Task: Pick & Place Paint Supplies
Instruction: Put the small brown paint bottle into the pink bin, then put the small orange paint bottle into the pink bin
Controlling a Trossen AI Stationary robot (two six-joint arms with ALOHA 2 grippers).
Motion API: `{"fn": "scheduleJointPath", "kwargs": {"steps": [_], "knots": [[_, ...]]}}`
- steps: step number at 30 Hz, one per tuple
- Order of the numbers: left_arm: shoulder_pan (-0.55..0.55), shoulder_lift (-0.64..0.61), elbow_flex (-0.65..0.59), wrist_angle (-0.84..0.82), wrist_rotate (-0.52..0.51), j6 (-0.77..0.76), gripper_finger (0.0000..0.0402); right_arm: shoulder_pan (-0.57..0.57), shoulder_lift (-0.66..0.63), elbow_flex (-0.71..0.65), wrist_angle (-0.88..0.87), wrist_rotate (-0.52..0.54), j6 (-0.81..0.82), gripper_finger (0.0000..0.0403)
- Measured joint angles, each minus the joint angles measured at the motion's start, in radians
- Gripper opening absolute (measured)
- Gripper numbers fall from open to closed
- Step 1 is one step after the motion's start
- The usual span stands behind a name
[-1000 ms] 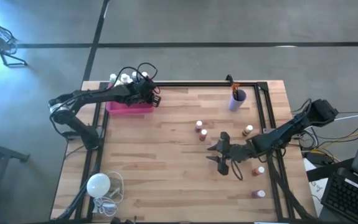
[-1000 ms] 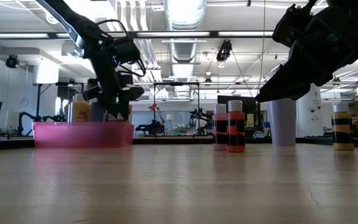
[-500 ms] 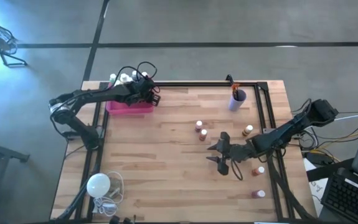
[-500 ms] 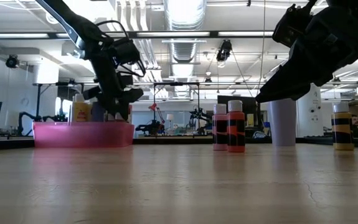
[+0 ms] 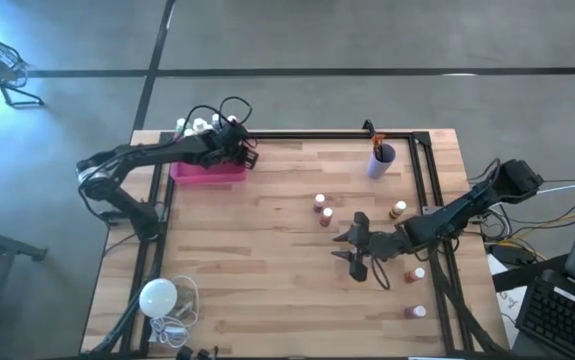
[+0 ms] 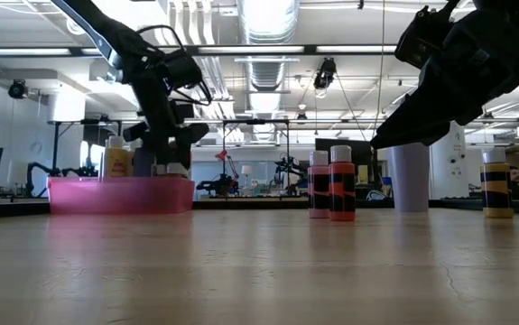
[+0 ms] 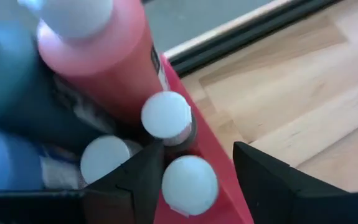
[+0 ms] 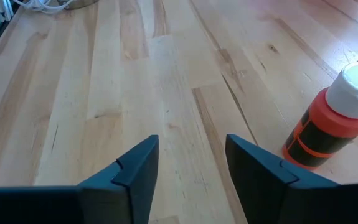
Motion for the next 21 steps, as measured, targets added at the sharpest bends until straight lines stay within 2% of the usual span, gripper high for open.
{"fn": "scheduleJointPath", "kwargs": {"steps": [6, 11, 21], "knots": [[0.0, -0.051, 0.044, -0.024, 0.006, 0.032, 0.0198, 0.0, 0.0, 0.0, 0.0, 0.0, 0.003, 0.0173], [-0.002, -0.096, 0.103, -0.081, 0.023, 0.035, 0.0197, 0.0, 0.0, -0.001, -0.001, -0.001, 0.003, 0.0183], [-0.017, -0.175, 0.17, -0.097, 0.298, 0.03, 0.0197, 0.0, -0.002, -0.001, -0.001, -0.027, 0.002, 0.0201]]}}
